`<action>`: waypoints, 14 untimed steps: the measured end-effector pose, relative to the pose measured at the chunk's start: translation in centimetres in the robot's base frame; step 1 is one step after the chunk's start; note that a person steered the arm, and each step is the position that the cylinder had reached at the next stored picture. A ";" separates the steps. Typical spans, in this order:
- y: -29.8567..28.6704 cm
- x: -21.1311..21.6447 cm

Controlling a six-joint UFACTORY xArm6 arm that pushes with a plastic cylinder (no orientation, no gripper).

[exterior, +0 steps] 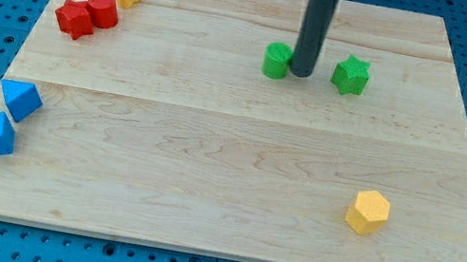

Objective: Place both the green blocks at the center of the board

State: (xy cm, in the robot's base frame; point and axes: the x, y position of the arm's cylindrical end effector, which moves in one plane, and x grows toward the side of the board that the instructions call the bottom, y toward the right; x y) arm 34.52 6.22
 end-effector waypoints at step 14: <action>3.0 4.2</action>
State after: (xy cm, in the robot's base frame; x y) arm 38.76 9.20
